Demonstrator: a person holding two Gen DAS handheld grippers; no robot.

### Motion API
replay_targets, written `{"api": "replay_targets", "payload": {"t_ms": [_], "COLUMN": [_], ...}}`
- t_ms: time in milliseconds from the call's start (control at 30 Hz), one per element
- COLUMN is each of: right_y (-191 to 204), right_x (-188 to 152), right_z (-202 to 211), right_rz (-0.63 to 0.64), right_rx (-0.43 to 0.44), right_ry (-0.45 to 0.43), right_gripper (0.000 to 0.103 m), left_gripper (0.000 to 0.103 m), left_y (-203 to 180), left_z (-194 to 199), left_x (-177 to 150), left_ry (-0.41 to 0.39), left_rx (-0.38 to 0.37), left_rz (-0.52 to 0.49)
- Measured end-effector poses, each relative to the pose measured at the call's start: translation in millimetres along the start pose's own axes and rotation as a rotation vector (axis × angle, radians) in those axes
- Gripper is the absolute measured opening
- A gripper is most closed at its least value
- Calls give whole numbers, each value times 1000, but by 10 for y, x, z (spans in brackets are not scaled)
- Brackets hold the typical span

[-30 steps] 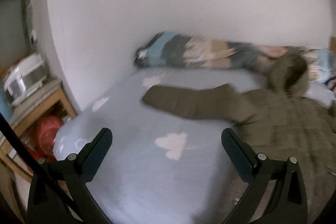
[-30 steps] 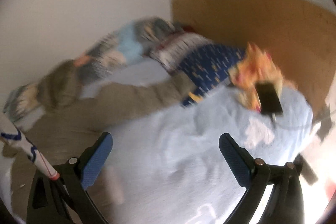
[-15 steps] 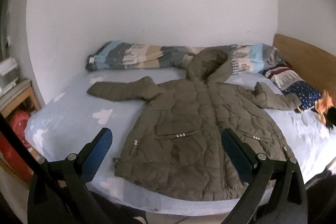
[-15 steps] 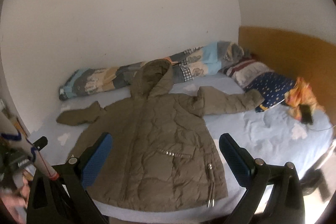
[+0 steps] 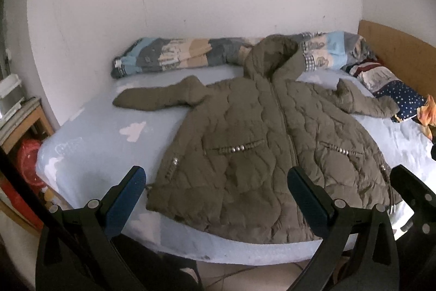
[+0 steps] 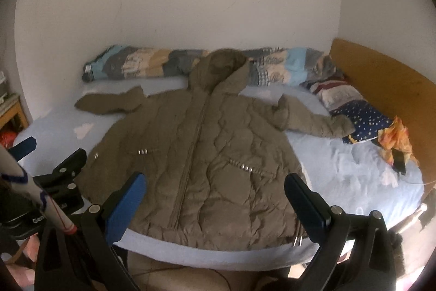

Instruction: Fold large clothes

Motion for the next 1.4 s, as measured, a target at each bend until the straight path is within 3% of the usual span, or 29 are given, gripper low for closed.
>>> {"api": "replay_targets", "payload": {"t_ms": [467, 1400], "right_y": [-83, -40], "right_x": [-143, -160], "right_z": [-96, -107], "right_rz": [-24, -20], "right_rx": [-38, -36], "right_ry": [52, 50], "right_gripper": [103, 103], "left_gripper": [103, 103], "left_y": [-113, -151], "left_z": [-103, -109], "left_x": [-57, -88], "left_ry": [23, 24], "left_rx": [-21, -14], "left_rz": [-20, -36]}}
Point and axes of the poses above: each gripper's, at about its wrist camera, not at the fingertips, and z roughly against the way its jaws point, y to its left, x to its top, the point moved 7 cm from there along -z, roughly the way its jaws point, and after that the axes turned 8 degrees about -z, right-handed, at the moved point
